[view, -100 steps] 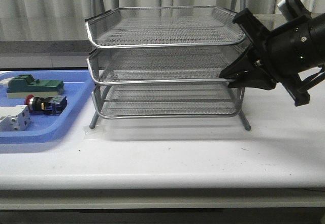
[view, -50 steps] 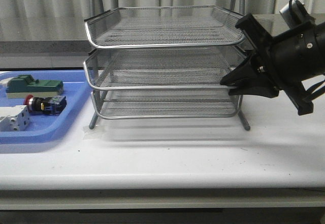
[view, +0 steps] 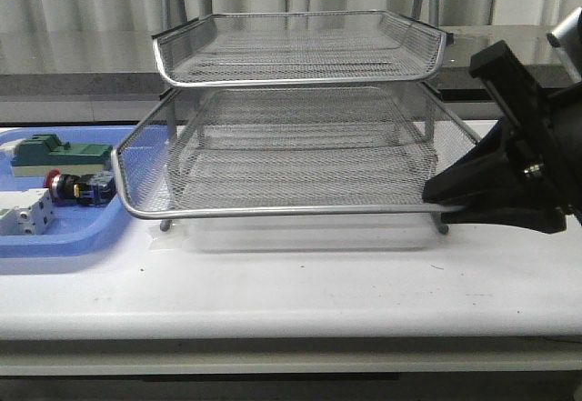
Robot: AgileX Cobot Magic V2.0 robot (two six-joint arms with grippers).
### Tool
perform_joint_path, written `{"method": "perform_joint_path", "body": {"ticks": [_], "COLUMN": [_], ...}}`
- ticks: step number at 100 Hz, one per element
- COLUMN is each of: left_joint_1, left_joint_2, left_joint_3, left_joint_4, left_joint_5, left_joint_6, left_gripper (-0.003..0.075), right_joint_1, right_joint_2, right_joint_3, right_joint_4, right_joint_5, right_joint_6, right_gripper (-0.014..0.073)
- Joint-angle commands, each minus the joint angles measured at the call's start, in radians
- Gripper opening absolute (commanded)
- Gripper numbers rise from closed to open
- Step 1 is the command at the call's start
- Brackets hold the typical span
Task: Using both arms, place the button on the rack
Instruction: 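Pull the middle wire tier out toward the robot with the right gripper, then release the tier and withdraw the right gripper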
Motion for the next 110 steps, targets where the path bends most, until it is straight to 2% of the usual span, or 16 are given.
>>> {"method": "perform_joint_path", "body": {"ticks": [1,11,25,32,37,48,59,73,94,103,110], "left_joint_1": [-0.010,-0.010,-0.010,-0.010,-0.010,-0.010,-0.010,-0.010,-0.010,-0.010,-0.010], "left_joint_2": [-0.032,-0.032,-0.032,-0.032,-0.032,-0.032,-0.032,-0.032,-0.032,-0.032,-0.032], "left_joint_3": [0.035,0.035,0.035,0.035,0.035,0.035,0.035,0.035,0.035,0.035,0.035], "left_joint_4": [-0.001,-0.001,-0.001,-0.001,-0.001,-0.001,-0.001,-0.001,-0.001,-0.001,-0.001], "left_joint_5": [-0.082,-0.082,-0.082,-0.082,-0.082,-0.082,-0.082,-0.082,-0.082,-0.082,-0.082], "left_joint_6": [-0.009,-0.009,-0.009,-0.009,-0.009,-0.009,-0.009,-0.009,-0.009,-0.009,-0.009], "left_gripper": [-0.0020,-0.0020,-0.0020,-0.0020,-0.0020,-0.0020,-0.0020,-0.0020,-0.0020,-0.0020,-0.0020], "right_joint_1": [0.002,0.002,0.002,0.002,0.002,0.002,0.002,0.001,0.001,0.001,0.001], "right_joint_2": [-0.048,-0.064,-0.090,-0.109,-0.127,-0.168,-0.222,-0.302,-0.448,-0.515,-0.554], "right_joint_3": [-0.010,-0.010,-0.010,-0.010,-0.010,-0.010,-0.010,-0.022,-0.111,-0.178,-0.218], "right_joint_4": [-0.030,-0.030,-0.033,-0.043,-0.061,-0.131,-0.241,-0.490,-1.032,-1.291,-1.437], "right_joint_5": [0.034,0.036,0.042,0.046,0.048,0.055,0.058,0.057,0.076,0.126,0.164], "right_joint_6": [-0.044,-0.044,-0.052,-0.065,-0.065,-0.054,0.023,0.209,0.652,0.855,0.962], "right_gripper": [0.0036,0.0126,0.0379,0.0472,0.0498,0.0498,0.0498,0.0498,0.0486,0.0486,0.0486]}}
